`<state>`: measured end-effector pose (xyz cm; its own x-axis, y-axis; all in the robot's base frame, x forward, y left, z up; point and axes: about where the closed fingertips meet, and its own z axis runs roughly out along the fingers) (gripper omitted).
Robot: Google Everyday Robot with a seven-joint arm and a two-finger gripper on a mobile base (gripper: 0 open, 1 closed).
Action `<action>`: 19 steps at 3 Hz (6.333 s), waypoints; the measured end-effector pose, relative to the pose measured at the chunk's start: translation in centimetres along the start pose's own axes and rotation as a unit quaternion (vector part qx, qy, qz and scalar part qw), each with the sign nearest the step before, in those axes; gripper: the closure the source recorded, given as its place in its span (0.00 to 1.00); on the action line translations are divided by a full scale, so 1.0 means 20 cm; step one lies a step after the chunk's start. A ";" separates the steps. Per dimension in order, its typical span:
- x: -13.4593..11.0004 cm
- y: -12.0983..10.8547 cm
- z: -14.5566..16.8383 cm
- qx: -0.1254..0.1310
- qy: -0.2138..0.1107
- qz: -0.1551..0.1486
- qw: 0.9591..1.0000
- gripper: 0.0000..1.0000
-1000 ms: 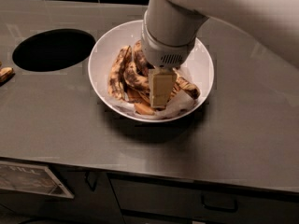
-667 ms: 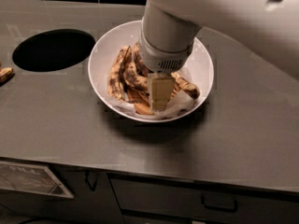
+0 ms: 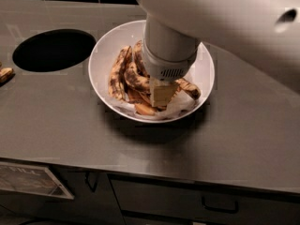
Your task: Pick banana from white bowl
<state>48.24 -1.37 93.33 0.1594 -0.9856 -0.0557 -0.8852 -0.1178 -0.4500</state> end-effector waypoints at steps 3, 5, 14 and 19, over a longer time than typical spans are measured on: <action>0.00 0.00 0.01 -0.001 0.000 -0.002 1.000 0.54; 0.00 0.00 0.04 -0.011 -0.006 -0.005 1.000 0.75; 0.15 -0.10 -0.47 0.084 -0.245 -0.006 0.966 1.00; -0.11 -0.28 -0.29 0.004 -0.377 -0.033 0.926 1.00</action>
Offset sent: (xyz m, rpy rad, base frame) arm 0.0034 -0.0019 -0.0114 -0.0110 0.0133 0.0016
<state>50.36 0.83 101.21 0.4750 -0.6109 -0.6333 -0.8603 -0.1710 -0.4802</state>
